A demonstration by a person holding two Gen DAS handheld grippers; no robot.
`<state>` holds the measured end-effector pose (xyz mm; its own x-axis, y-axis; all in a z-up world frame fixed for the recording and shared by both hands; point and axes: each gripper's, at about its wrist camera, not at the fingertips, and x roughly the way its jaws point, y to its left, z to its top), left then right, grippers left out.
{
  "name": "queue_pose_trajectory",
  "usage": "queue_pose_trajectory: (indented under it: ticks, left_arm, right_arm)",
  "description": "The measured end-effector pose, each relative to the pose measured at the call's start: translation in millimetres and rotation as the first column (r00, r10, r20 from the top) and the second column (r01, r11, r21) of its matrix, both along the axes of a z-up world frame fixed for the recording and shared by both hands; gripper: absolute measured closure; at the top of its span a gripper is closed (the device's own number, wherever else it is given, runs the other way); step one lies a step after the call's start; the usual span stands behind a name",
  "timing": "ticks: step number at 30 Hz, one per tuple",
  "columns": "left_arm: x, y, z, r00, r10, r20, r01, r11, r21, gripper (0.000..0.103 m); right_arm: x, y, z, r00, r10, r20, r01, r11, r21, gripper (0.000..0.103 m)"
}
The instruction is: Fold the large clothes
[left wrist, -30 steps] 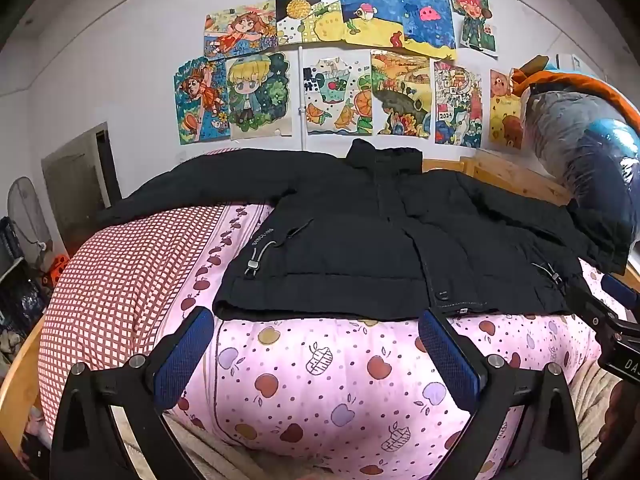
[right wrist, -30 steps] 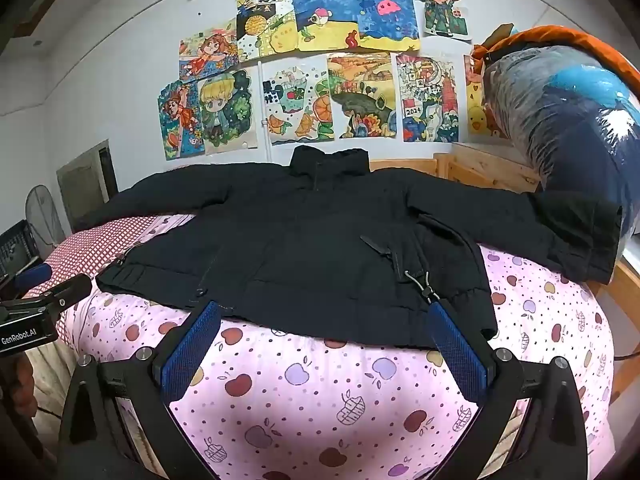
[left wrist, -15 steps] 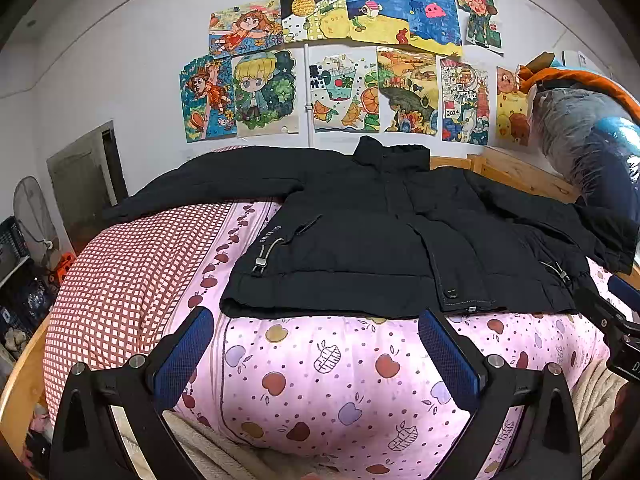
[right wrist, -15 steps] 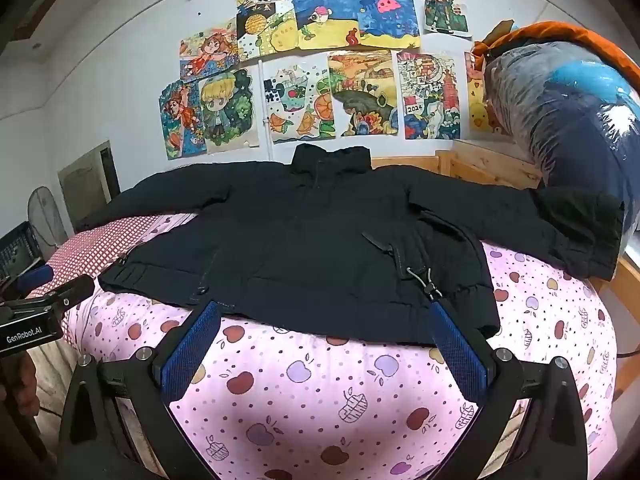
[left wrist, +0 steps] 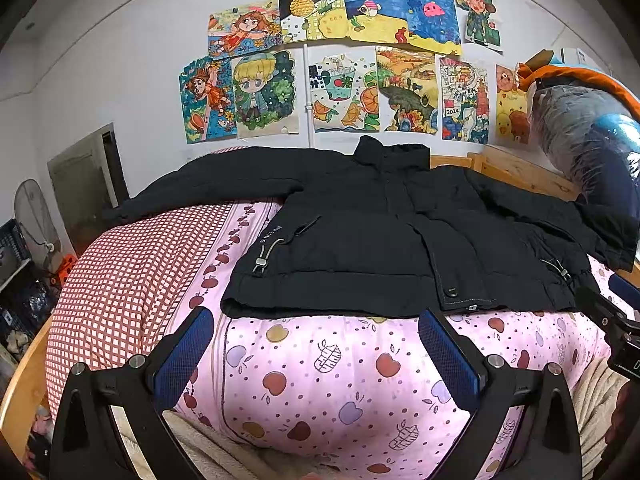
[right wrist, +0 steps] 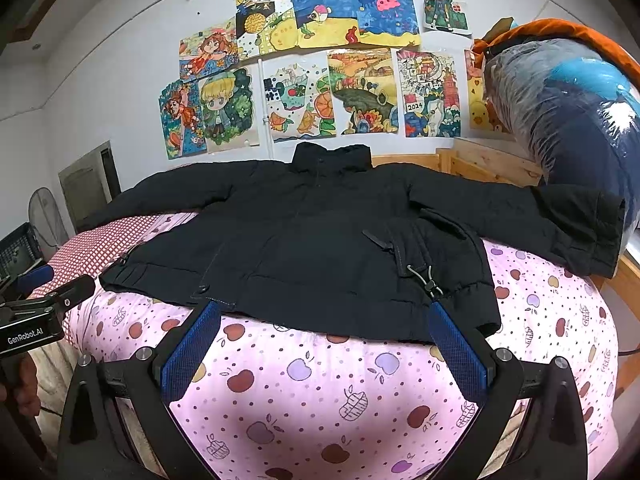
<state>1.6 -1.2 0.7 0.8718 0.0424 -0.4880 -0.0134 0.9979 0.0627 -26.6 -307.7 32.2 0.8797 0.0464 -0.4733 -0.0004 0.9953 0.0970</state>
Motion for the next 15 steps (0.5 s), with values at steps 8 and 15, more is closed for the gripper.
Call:
queue_pose_trajectory:
  ticks: [8,15]
  left_arm:
    - [1.9,0.3,0.3,1.0,0.007,-0.005,-0.007,1.0,0.005,0.0]
    - [1.9,0.3,0.1,1.0,0.007,-0.004,-0.007,1.0,0.005,0.0]
  right_arm:
    - [0.9,-0.7,-0.7,1.0,0.0,-0.004,0.0,1.0,0.004,0.001]
    - [0.7,-0.4,-1.2,1.0,0.0,-0.011,0.0,1.0,0.006,0.001]
